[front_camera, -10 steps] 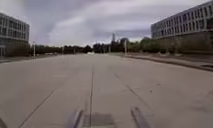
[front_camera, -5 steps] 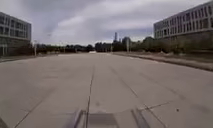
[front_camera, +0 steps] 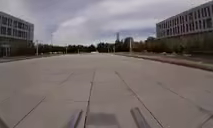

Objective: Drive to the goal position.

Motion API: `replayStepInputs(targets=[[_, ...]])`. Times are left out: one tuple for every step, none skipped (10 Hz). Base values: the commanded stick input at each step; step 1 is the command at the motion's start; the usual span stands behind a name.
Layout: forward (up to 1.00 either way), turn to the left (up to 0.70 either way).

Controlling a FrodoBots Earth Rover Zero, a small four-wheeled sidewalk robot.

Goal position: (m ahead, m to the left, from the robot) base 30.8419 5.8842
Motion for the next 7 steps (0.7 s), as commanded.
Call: replayStepInputs(targets=[[1.00,-0.27],[1.00,-0.27],[1.00,-0.27],[1.00,-0.27],[1.00,-0.27],[1.00,-0.27],[1.00,-0.27]])
